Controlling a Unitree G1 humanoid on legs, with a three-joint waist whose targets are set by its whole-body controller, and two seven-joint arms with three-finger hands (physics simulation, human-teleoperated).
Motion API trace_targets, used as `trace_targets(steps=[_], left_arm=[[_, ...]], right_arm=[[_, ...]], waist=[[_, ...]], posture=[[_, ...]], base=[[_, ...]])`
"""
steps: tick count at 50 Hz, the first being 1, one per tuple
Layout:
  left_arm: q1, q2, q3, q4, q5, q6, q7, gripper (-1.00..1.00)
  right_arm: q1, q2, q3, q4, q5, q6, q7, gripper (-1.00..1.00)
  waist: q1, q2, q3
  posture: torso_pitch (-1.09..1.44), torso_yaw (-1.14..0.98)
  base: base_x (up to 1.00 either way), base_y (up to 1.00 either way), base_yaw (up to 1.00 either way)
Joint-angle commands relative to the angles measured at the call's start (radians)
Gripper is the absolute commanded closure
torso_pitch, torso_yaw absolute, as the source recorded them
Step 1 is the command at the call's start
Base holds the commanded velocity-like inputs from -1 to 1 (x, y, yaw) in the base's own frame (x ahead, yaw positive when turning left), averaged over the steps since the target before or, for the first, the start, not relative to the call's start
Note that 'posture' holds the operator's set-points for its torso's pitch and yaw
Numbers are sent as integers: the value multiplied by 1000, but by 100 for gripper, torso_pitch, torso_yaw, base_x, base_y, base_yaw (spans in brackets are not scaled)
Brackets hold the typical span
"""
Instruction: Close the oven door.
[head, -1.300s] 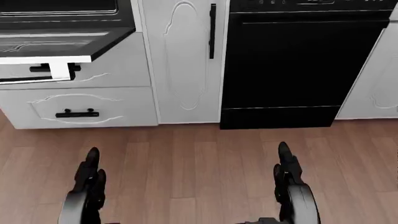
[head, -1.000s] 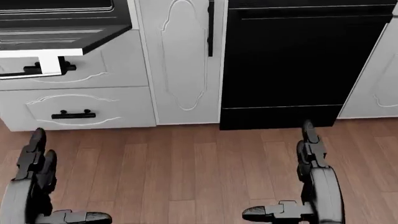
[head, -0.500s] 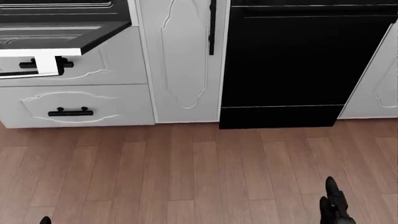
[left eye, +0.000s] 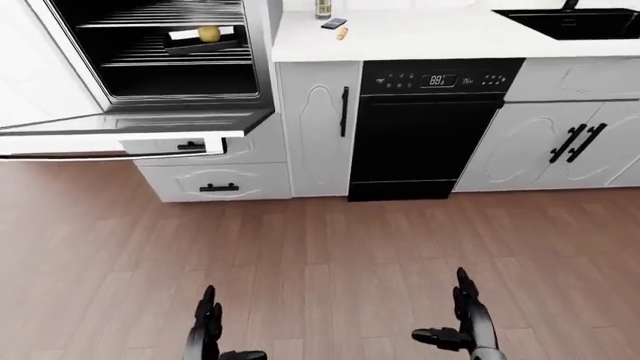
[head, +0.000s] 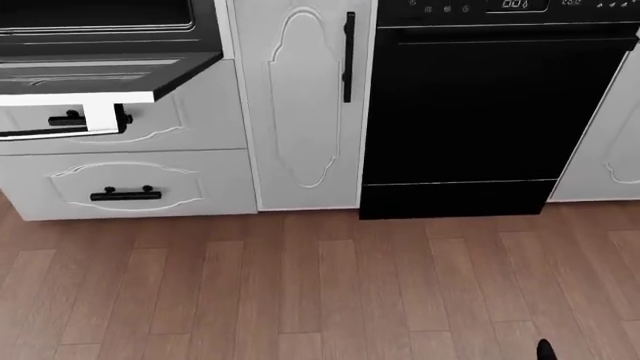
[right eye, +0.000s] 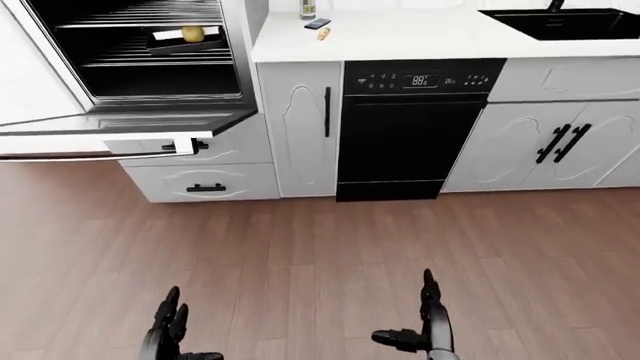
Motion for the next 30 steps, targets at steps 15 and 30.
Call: trace_targets(steps=[15,30], left_arm=[[-11,19,13,-21,-11,-26,-4,-100],[-9,16,8,-25,-16,-28,-2,-100]], right_arm=[[-20,-6,-3,-27,5,-23,25,-100],[-22,-7,-1,-30,7,-18,28,-100]], waist=[[15,75,-4],[-8,-44,-9]], posture=[[0,0],[0,0]], base=[[0,75,0],[0,75,0]])
